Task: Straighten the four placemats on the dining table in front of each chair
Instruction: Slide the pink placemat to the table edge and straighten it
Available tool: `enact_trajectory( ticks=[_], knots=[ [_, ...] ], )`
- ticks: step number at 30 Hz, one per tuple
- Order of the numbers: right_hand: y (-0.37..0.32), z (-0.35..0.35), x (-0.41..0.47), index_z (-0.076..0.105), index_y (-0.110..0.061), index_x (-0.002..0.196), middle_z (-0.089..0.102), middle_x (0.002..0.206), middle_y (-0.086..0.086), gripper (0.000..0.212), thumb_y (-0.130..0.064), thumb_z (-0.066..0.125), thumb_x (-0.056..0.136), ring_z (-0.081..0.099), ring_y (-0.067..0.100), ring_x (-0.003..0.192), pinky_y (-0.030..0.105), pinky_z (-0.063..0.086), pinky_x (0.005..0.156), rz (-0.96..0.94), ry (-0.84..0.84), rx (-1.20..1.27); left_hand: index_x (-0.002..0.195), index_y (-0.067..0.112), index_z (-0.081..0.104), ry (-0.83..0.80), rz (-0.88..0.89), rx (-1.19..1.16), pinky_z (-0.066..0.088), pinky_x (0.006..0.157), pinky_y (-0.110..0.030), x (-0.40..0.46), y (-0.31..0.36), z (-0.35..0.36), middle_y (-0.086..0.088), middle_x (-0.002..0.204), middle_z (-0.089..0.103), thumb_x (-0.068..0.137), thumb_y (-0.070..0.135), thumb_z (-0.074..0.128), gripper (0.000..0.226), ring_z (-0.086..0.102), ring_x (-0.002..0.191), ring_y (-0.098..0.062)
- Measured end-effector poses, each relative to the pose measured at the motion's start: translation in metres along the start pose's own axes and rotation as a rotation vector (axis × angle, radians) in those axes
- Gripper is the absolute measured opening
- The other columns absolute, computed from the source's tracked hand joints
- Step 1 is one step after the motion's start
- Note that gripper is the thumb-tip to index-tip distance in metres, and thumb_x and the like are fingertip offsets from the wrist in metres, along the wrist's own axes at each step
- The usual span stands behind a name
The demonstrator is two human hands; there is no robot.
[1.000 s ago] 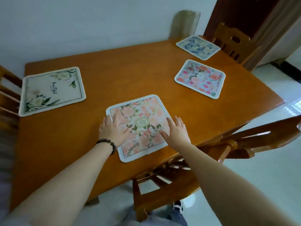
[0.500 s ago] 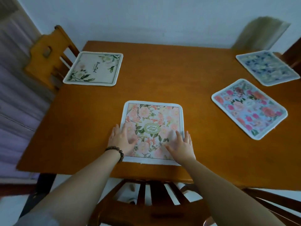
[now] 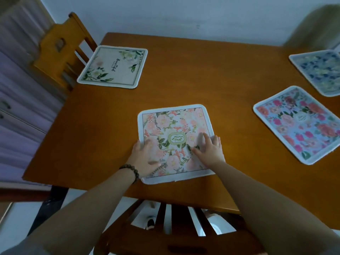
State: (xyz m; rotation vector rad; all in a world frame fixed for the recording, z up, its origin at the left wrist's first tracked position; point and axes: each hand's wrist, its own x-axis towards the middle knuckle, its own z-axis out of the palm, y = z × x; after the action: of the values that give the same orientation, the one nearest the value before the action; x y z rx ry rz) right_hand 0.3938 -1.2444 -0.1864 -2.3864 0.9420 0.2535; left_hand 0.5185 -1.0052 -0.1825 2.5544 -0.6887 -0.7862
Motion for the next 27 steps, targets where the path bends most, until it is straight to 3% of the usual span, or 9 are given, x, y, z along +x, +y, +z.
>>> enact_trajectory(
  ticks=[3,7,9,12,14,17,21,24,27],
  knots=[
    [-0.002,-0.014,0.032,0.02,-0.032,0.145,0.02,0.15,0.015,0.081,-0.07,0.049,0.08,0.013,0.033,0.141,0.053,0.018,0.114,-0.079,-0.003,-0.064,0.147,0.034,0.014,0.011,0.051,-0.004,0.027,0.109,-0.038,-0.022,0.001,0.008,-0.008,0.153,0.011,0.074,0.054,0.07,0.093,0.02,0.14,-0.028],
    [-0.012,-0.026,0.067,0.024,-0.032,0.145,0.027,0.147,0.009,0.082,-0.072,0.05,0.079,0.024,0.032,0.137,0.051,0.021,0.111,-0.15,-0.041,-0.133,0.149,0.037,0.003,-0.019,0.082,0.08,0.034,0.104,-0.037,-0.047,-0.003,0.02,-0.01,0.153,0.013,0.082,0.05,0.063,0.091,0.021,0.14,-0.027],
    [-0.017,-0.026,0.074,0.026,-0.029,0.146,0.025,0.15,0.012,0.079,-0.069,0.05,0.082,0.021,0.033,0.139,0.051,0.018,0.112,-0.151,-0.06,-0.155,0.151,0.031,0.004,-0.009,0.127,0.209,0.036,0.104,-0.037,-0.054,-0.007,0.022,-0.013,0.149,0.025,0.087,0.048,0.058,0.085,0.027,0.136,-0.028],
    [-0.024,-0.019,0.065,0.019,-0.026,0.15,0.006,0.158,0.016,0.073,-0.059,0.043,0.09,0.001,0.031,0.146,0.049,0.005,0.117,-0.116,-0.02,-0.168,0.15,0.023,0.016,0.094,0.229,0.389,0.033,0.105,-0.039,-0.049,-0.014,0.012,-0.008,0.14,0.04,0.09,0.05,0.048,0.073,0.032,0.13,-0.025],
    [-0.032,-0.011,0.046,0.014,-0.025,0.152,-0.005,0.159,0.016,0.071,-0.056,0.04,0.093,-0.009,0.029,0.146,0.049,0.0,0.117,-0.091,0.061,-0.131,0.148,0.023,0.02,0.172,0.257,0.45,0.027,0.108,-0.042,-0.033,-0.02,-0.004,-0.009,0.144,0.035,0.089,0.051,0.046,0.071,0.027,0.134,-0.026],
    [-0.043,0.008,0.009,0.001,-0.03,0.151,-0.016,0.157,0.016,0.083,-0.066,0.04,0.088,-0.018,0.029,0.144,0.045,-0.009,0.113,-0.044,0.167,-0.103,0.149,0.026,0.012,0.209,0.195,0.442,0.016,0.113,-0.047,0.004,-0.027,-0.032,-0.01,0.156,0.015,0.086,0.056,0.048,0.079,0.01,0.143,-0.028],
    [-0.053,0.039,-0.038,-0.012,-0.032,0.149,-0.023,0.154,0.019,0.088,-0.068,0.038,0.087,-0.022,0.031,0.142,0.048,-0.011,0.114,0.212,0.273,-0.018,0.15,0.029,0.0,0.201,0.082,0.394,0.006,0.114,-0.047,0.056,-0.031,-0.054,-0.013,0.159,-0.004,0.083,0.066,0.049,0.091,-0.003,0.145,-0.03],
    [-0.058,0.058,-0.062,-0.015,-0.03,0.149,-0.02,0.154,0.024,0.091,-0.071,0.035,0.086,-0.018,0.035,0.143,0.048,-0.009,0.115,0.391,0.235,0.069,0.15,0.03,-0.004,0.131,-0.01,0.323,0.006,0.116,-0.048,0.084,-0.025,-0.054,-0.013,0.159,-0.008,0.081,0.065,0.052,0.096,-0.006,0.145,-0.029],
    [-0.057,0.069,-0.073,-0.015,-0.029,0.149,-0.011,0.154,0.028,0.094,-0.072,0.037,0.084,-0.014,0.038,0.143,0.047,-0.009,0.114,0.416,0.17,0.114,0.151,0.03,-0.003,0.059,-0.026,0.293,0.008,0.116,-0.05,0.093,-0.02,-0.044,-0.011,0.16,-0.003,0.079,0.069,0.053,0.099,-0.002,0.146,-0.028]
  ],
)
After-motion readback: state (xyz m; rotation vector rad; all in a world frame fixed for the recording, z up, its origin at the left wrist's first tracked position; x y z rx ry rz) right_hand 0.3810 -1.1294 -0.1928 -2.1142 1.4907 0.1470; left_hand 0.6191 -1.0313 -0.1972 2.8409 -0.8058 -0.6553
